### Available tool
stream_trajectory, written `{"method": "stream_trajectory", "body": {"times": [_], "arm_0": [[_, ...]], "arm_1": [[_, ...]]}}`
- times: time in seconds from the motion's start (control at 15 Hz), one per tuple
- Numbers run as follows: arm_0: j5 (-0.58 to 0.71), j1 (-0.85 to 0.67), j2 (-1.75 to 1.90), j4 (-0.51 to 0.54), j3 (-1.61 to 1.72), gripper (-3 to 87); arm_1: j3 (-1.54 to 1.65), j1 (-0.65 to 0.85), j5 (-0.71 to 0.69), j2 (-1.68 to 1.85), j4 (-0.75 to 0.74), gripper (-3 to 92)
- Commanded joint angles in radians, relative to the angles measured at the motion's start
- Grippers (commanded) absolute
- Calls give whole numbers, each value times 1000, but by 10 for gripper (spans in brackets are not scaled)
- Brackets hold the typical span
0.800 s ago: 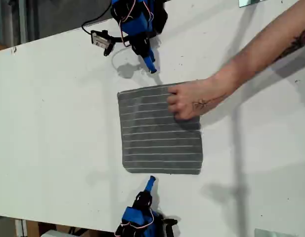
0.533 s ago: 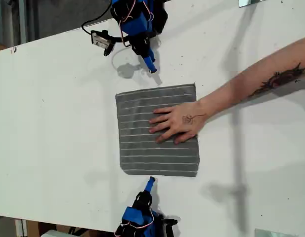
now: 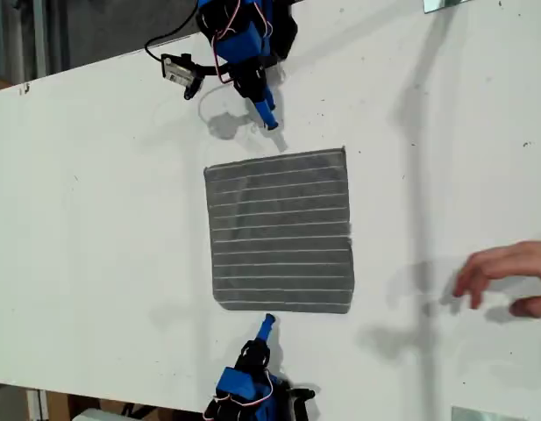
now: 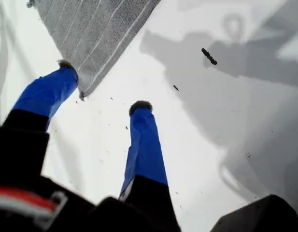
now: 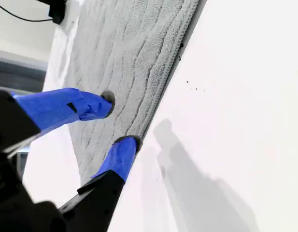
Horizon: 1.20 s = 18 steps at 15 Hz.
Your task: Grasp corners of a square towel and fold twice.
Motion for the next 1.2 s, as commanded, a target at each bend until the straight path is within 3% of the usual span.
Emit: {"method": "stream_trajectory", "body": {"times": [0.0,0.47,0.53,0.67,0.8,0.87,0.93,1.0,1.07,1.13], "arm_0": [[8,6,3,-5,5,139],[5,6,3,-5,5,139],[-95,5,3,-5,5,139],[-160,-2,3,-3,5,139],[-337,5,3,-11,5,174],[-446,0,5,-5,5,205],[-446,-8,3,-2,5,200],[-548,-38,3,-2,5,144],[-641,-48,5,-3,3,63],[-660,-58,5,11,-3,81]], "arm_1": [[-23,2,-14,2,9,265],[-23,2,-14,2,9,265],[-23,2,-14,2,9,265],[-23,2,-14,2,9,265],[-26,14,-14,2,11,252],[-35,126,-23,2,11,213],[-37,249,-25,3,12,213],[-67,291,-37,3,35,244],[-133,258,-37,8,106,336],[-164,279,-28,8,137,269]]}}
